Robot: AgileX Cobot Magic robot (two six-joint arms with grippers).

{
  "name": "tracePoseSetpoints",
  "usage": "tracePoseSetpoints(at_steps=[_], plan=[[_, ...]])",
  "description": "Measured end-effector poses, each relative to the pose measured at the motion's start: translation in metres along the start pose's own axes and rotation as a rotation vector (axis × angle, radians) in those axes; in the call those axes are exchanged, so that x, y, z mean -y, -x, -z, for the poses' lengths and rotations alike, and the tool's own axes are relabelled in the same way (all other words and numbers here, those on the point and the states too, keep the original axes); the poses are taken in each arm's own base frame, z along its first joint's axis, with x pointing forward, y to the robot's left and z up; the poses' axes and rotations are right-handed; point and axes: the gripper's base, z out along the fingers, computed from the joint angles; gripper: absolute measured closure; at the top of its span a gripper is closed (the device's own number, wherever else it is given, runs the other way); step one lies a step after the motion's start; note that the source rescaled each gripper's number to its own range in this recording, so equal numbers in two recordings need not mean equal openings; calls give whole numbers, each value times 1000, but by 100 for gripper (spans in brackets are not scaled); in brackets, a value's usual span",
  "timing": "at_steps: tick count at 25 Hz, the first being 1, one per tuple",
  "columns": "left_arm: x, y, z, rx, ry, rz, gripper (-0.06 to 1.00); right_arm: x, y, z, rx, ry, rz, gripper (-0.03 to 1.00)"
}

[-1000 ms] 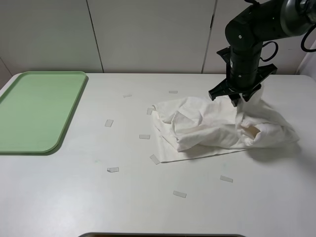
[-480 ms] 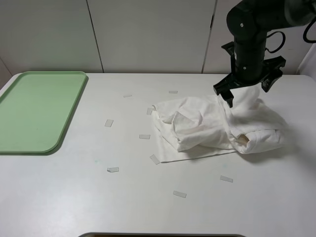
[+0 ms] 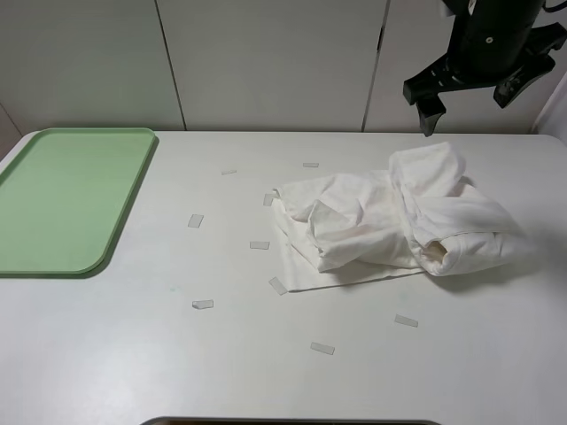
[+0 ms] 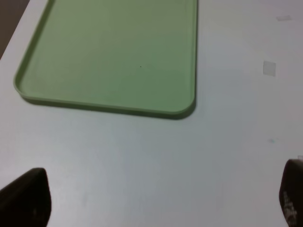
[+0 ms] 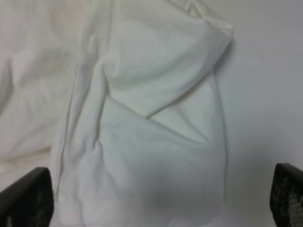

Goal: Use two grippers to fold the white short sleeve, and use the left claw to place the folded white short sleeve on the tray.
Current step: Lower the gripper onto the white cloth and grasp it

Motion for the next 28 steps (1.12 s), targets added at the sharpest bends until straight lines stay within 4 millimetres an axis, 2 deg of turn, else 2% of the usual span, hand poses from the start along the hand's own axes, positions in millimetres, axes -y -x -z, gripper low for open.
tracePoseSetpoints(at_steps=[5,14,18,25,28], plan=[[0,0,0,0,0,0,-2,4,-5,21,26,37,34,-3],[0,0,0,0,0,0,-2,3,-2,23,73,51,103,-3],[0,0,0,0,0,0,-2,8,-1,21,76,78,78,-3],[0,0,0,0,-1,0,-2,9,-11,23,-22,127,70,-3],[0,0,0,0,-1,0,-2,10,-20,34,-21,165,55,-3]])
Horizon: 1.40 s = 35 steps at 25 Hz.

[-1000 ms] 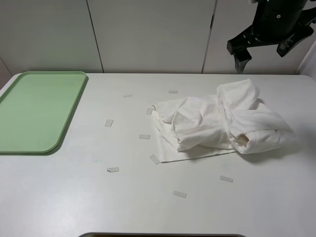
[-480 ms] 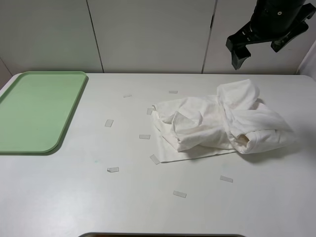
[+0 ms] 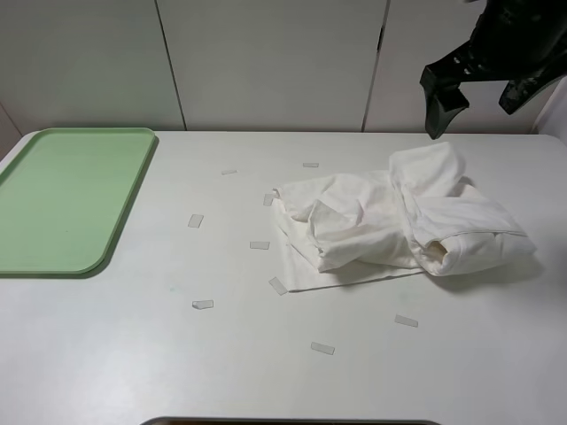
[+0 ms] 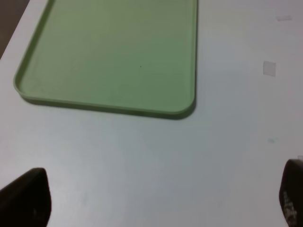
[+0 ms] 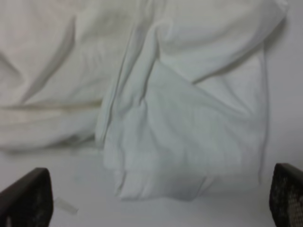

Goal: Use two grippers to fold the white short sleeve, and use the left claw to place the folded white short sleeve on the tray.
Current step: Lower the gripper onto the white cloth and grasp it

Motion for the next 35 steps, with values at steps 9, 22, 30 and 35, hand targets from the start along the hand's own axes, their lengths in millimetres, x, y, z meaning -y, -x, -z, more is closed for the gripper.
tracePoseSetpoints(at_steps=[9,22,30,35], plan=[[0,0,0,0,0,0,-2,4,-93,33,-2,30,-2,-3],[0,0,0,0,0,0,-2,7,-220,57,152,81,-36,-3],[0,0,0,0,0,0,-2,9,-292,82,458,119,-70,-3],[0,0,0,0,0,0,-2,9,-327,84,615,129,-100,-3]])
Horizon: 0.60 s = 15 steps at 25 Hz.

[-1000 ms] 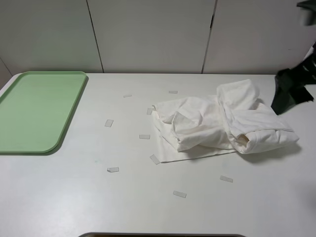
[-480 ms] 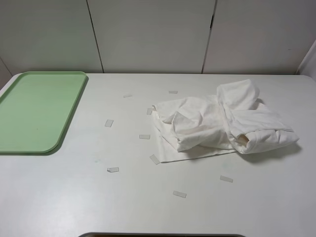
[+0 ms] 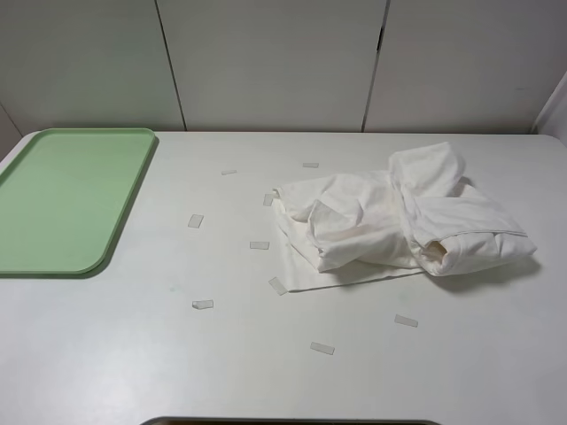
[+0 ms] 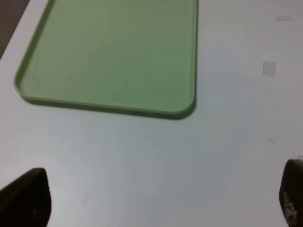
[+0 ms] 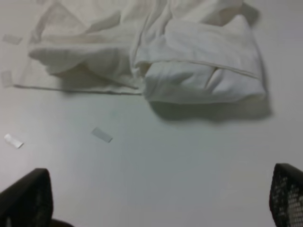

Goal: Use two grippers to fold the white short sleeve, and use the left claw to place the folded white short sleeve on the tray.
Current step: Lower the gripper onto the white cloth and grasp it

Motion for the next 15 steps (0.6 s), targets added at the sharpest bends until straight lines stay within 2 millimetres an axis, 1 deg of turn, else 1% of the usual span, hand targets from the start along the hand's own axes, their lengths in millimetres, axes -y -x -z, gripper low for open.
tracePoseSetpoints(at_steps=[1,2,5,10,15], plan=[[0,0,0,0,0,0,-2,0,-11,2,35,-21,-18,-3],[0,0,0,0,0,0,-2,1,-17,2,53,-36,-27,-3],[0,0,0,0,0,0,-2,0,-31,0,106,-102,-49,-3],[0,0,0,0,0,0,-2,-1,-26,-3,197,-183,-74,-3],[0,0,0,1,0,0,-2,0,-25,-10,226,-205,-81,-3]])
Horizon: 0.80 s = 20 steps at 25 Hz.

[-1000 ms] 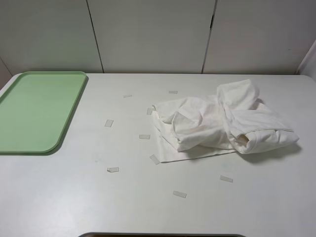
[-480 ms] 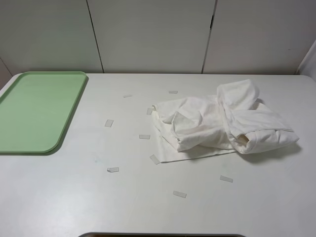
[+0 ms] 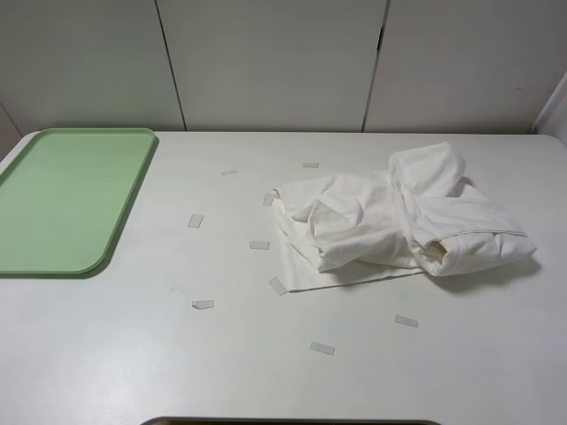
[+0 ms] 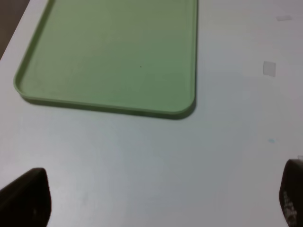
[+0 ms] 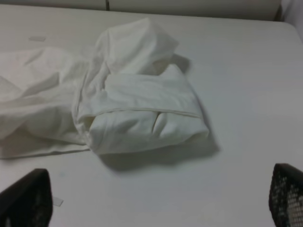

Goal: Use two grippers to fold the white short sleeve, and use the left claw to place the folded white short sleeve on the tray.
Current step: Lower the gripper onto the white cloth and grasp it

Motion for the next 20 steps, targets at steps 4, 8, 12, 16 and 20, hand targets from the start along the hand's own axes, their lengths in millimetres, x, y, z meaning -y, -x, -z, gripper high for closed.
tracePoseSetpoints(at_steps=[4,8,12,16,20], plan=[[0,0,0,0,0,0,-2,0,1,-1,10,-17,-8,-3],[0,0,0,0,1,0,-2,0,1,-1,10,-17,-8,-3],[0,0,0,0,1,0,-2,0,1,-1,10,-17,-8,-3],[0,0,0,0,1,0,-2,0,1,-1,10,-17,-8,-3],[0,0,0,0,1,0,-2,0,1,-1,10,-17,-8,-3]])
